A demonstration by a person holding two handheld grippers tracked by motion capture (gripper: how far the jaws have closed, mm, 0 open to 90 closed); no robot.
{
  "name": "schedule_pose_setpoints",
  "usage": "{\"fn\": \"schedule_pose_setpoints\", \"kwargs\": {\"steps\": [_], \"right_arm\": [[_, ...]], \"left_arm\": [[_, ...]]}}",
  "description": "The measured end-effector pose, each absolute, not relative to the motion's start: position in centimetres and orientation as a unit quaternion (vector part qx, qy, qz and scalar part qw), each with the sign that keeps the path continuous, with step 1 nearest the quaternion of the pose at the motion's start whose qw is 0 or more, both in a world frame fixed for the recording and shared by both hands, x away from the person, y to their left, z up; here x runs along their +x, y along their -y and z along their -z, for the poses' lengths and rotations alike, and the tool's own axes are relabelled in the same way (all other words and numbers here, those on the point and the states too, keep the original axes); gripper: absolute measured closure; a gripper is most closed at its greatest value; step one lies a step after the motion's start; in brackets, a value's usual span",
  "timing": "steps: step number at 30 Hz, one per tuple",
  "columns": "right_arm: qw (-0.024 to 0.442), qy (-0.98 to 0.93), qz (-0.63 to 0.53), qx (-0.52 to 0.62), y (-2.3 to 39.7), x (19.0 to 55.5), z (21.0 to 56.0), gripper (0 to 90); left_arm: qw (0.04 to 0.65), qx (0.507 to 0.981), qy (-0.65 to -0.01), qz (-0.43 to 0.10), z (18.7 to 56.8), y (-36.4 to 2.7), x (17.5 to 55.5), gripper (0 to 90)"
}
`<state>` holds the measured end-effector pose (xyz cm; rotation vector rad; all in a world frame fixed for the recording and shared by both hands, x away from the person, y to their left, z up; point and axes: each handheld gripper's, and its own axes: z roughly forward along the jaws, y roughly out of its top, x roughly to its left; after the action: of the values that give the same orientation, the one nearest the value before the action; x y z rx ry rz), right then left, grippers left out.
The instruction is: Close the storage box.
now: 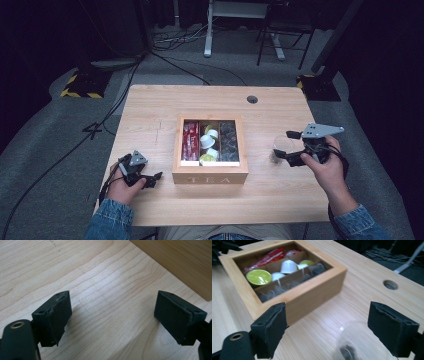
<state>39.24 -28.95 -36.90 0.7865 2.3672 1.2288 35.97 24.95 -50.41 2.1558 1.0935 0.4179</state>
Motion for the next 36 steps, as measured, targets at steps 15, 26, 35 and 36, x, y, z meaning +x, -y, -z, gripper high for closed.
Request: {"fn": "schedule_pose_setpoints", "kwargs": {"steps": [15,26,35,36], "right_arm": [[0.18,-0.823,-0.394,0.369,34.8,39.6,40.1,15.6],[0.167,-0.81,-0.384,0.409,37.4,40.0,43.7,16.2],[0.156,-0.813,-0.365,0.426,38.3,40.5,46.0,16.2],[0.154,-0.813,-0.363,0.429,38.3,40.5,46.2,16.2]], "left_arm": [[0.336,0.827,-0.422,-0.16,50.4,-25.0,36.1,15.0],[0.336,0.826,-0.422,-0.16,50.4,-25.0,36.1,14.9],[0.336,0.825,-0.426,-0.158,50.4,-25.0,36.1,14.9],[0.336,0.825,-0.426,-0.158,50.4,-24.9,36.1,14.9]]}}
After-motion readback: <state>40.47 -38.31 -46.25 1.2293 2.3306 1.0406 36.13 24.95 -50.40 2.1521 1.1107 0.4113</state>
